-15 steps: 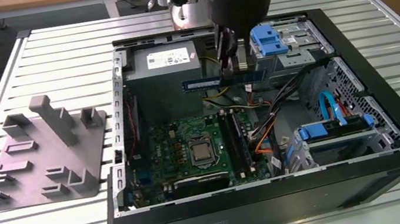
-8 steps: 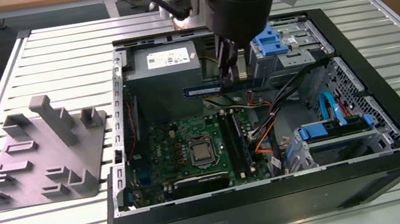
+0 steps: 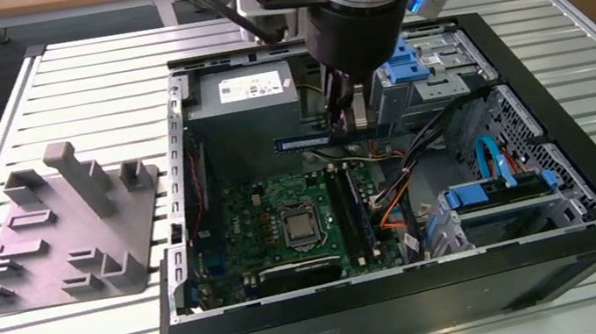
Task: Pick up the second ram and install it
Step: 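Pick up the second ram and move it above second insertion slot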
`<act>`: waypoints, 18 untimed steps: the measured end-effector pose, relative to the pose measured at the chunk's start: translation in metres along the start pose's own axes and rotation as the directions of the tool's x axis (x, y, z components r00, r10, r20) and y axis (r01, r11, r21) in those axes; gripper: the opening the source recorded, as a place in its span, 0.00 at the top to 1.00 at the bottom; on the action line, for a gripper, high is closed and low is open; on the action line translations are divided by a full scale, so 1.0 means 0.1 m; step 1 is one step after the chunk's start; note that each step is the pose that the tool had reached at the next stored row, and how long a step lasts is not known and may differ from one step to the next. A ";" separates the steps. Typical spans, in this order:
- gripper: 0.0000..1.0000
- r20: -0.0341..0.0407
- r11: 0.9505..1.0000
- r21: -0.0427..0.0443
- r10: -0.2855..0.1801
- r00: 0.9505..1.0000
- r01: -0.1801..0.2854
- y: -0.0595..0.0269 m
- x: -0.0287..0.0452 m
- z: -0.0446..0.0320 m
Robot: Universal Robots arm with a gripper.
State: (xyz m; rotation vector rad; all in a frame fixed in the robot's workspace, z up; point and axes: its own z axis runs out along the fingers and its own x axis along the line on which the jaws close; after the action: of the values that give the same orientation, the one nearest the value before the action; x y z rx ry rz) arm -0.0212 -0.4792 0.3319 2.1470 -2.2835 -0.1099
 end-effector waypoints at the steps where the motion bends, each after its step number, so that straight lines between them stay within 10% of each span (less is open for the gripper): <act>1: 0.86 0.000 1.000 0.000 0.000 1.000 0.000 -0.001 0.001 0.011; 18: 0.86 0.000 1.000 0.000 0.000 1.000 0.000 -0.011 0.049 0.147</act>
State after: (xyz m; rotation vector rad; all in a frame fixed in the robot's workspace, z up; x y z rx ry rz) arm -0.0212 -0.4835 0.3170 2.1471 -2.2836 -0.1100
